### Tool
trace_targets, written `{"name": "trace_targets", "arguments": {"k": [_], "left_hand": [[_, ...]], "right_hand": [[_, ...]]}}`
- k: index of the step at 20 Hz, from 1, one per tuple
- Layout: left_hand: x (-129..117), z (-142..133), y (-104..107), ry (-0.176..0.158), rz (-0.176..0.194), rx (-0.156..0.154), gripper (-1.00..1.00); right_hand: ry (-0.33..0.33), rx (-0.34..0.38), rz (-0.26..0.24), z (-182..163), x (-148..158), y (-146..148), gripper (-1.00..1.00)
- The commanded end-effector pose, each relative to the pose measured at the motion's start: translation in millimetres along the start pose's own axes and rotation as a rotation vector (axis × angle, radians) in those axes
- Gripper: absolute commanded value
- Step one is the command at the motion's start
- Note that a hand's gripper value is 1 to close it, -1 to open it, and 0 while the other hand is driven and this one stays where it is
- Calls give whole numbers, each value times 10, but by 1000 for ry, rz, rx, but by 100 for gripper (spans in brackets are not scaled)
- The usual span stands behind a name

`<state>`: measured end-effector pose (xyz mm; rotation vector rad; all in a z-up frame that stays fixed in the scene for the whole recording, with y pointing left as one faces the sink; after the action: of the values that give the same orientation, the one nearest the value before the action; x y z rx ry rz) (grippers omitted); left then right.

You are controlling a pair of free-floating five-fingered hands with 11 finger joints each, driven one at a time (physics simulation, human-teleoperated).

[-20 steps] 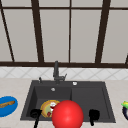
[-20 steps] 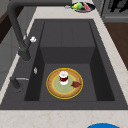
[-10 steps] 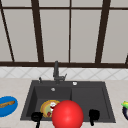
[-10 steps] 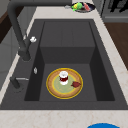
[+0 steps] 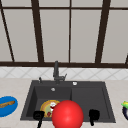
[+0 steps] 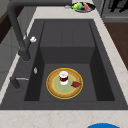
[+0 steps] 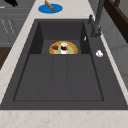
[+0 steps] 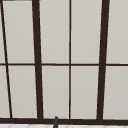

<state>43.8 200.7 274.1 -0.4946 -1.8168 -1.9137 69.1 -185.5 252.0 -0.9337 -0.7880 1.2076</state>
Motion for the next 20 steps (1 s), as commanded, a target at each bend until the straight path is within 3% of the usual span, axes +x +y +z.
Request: {"name": "trace_targets", "arguments": {"k": [1,3,5,6,7,16,17,20], "left_hand": [[-121,-64,87,11,1,7,-100],[-188,-83,131,7,1,5,-100],[-108,-57,114,-6,34,-5,-100],[-137,-69,96,-1,-14,2,-100],[-145,-68,112,-2,4,1,-100],[-145,-16,109,-2,0,1,-100],[-153,27,111,2,13,6,-100],[-141,-1,120,-6,-11,9,-100]], "right_hand": [[0,0,0,0,0,0,0],[0,0,0,0,0,0,0],[0,0,0,0,0,0,0],[0,0,0,0,0,0,0],[0,0,0,0,0,0,0],[0,0,0,0,0,0,0],[0,0,0,0,0,0,0],[0,0,0,0,0,0,0]]}}
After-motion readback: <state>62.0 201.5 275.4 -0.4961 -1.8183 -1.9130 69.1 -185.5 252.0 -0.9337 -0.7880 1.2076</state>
